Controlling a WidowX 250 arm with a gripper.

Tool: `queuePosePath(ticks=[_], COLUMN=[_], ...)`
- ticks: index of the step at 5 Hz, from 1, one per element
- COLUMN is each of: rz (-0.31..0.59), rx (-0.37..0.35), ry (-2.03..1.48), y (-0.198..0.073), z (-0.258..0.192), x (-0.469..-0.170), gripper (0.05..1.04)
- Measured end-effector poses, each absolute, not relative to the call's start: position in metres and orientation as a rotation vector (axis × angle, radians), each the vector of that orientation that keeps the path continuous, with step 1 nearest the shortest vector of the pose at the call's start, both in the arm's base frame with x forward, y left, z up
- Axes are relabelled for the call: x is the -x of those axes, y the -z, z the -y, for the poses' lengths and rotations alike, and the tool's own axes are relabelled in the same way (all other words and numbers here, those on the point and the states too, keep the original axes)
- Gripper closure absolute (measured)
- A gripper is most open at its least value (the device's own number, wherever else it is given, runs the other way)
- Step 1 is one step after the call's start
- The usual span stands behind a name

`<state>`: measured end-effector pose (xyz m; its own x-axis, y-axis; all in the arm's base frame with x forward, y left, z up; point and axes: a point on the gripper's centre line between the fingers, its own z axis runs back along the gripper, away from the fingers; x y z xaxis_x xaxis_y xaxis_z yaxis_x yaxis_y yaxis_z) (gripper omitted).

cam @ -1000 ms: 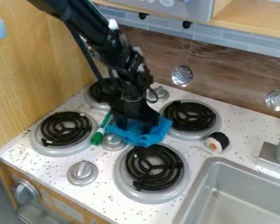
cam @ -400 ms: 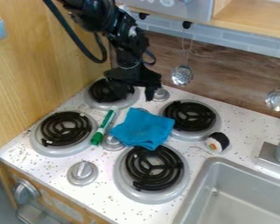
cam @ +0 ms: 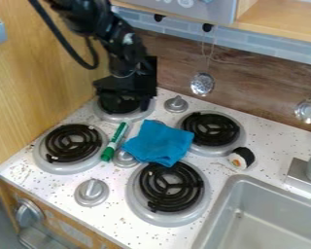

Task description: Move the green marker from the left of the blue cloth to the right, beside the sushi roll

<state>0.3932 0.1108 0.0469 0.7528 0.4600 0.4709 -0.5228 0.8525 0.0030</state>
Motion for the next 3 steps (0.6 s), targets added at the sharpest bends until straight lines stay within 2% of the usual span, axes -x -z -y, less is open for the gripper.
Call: queuePosePath(ticks=[3], rz=[0.452], rx=[-0.092], ry=[-0.461], y=[-0.037], z=[-0.15], x=[-0.379], gripper=[0.095])
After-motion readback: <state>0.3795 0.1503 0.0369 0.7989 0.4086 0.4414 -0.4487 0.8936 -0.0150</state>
